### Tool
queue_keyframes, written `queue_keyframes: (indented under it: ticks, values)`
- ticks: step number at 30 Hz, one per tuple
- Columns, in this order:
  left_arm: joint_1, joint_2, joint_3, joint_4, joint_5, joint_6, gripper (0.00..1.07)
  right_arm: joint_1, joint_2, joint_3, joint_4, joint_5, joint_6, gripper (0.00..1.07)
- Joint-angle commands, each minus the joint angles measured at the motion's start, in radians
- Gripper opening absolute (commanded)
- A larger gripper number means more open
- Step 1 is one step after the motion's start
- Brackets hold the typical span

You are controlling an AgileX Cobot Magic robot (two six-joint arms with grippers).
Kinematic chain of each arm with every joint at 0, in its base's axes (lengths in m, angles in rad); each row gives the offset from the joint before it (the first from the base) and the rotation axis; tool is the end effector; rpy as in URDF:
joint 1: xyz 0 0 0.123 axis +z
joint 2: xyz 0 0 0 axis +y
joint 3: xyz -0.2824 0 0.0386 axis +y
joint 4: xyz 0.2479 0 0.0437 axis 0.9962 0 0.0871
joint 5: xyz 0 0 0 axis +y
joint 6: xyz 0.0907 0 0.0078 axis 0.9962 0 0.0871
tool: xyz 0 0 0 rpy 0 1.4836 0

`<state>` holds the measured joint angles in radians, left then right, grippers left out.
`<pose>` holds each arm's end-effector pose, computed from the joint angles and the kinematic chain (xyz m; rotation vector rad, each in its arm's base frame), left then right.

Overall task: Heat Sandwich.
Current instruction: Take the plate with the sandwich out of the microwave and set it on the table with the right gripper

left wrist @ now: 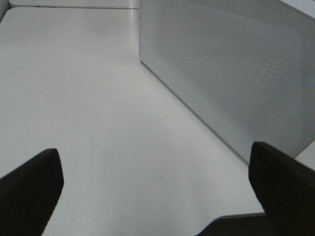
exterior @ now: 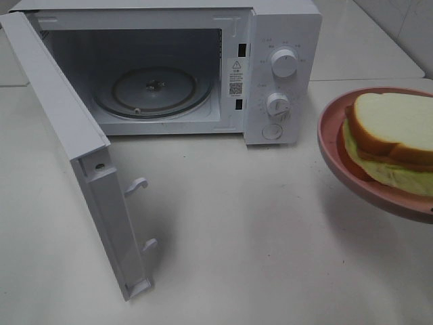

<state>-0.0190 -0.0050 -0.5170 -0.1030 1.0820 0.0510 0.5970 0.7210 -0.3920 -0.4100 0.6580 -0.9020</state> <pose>-0.0089 -0.0081 0.2805 0.0788 2.0393 -0.1031 0.1115 0.0489 0.2328 -1.8946 1.6013 -0.5796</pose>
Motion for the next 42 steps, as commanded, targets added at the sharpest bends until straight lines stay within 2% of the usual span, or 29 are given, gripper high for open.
queue_keyframes:
  ticks: [1,12,22,30,42]
  values:
    - [0.002,-0.005,0.003,-0.008,-0.013,-0.004,0.97,0.0,-0.011,-0.006,-0.112,0.056,0.163,0.01]
    - [0.002,-0.005,0.003,-0.008,-0.013,-0.004,0.97,0.0,0.016,-0.006,-0.252,0.188,0.482,0.01]
    - [0.002,-0.005,0.003,-0.008,-0.013,-0.004,0.97,0.0,0.132,-0.007,-0.381,0.227,0.842,0.01]
    - [0.002,-0.005,0.003,-0.008,-0.013,-0.004,0.97,0.0,0.247,-0.014,-0.42,0.229,1.074,0.01]
    - [0.002,-0.005,0.003,-0.008,-0.013,-0.004,0.97,0.0,0.529,-0.11,-0.471,0.278,1.496,0.01]
